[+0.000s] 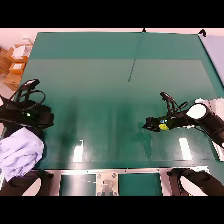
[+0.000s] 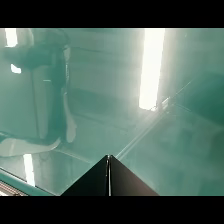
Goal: Fold the shirts.
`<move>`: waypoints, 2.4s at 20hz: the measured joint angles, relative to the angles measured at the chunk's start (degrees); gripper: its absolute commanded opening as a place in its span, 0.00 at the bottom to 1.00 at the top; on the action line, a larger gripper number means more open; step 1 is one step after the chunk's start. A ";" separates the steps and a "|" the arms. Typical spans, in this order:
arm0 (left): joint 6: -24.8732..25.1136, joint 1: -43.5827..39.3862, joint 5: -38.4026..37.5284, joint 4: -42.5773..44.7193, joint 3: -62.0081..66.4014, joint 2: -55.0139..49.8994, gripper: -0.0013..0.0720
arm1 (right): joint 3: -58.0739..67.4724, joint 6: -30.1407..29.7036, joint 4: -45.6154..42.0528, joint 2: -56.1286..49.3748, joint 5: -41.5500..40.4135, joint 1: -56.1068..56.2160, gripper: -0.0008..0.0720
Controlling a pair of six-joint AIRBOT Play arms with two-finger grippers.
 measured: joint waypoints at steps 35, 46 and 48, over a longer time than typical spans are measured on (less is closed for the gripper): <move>3.76 6.29 20.85 22.23 17.51 -18.58 0.06 | 0.02 -0.02 0.07 0.00 0.07 0.04 0.04; 1.60 -26.12 17.97 -5.51 25.11 -20.90 0.95 | 7.65 -0.39 -0.20 0.00 4.98 -2.75 0.57; 1.33 -27.50 17.73 -7.04 25.07 -23.41 0.95 | 11.34 -0.42 -0.24 0.00 6.19 -5.09 0.70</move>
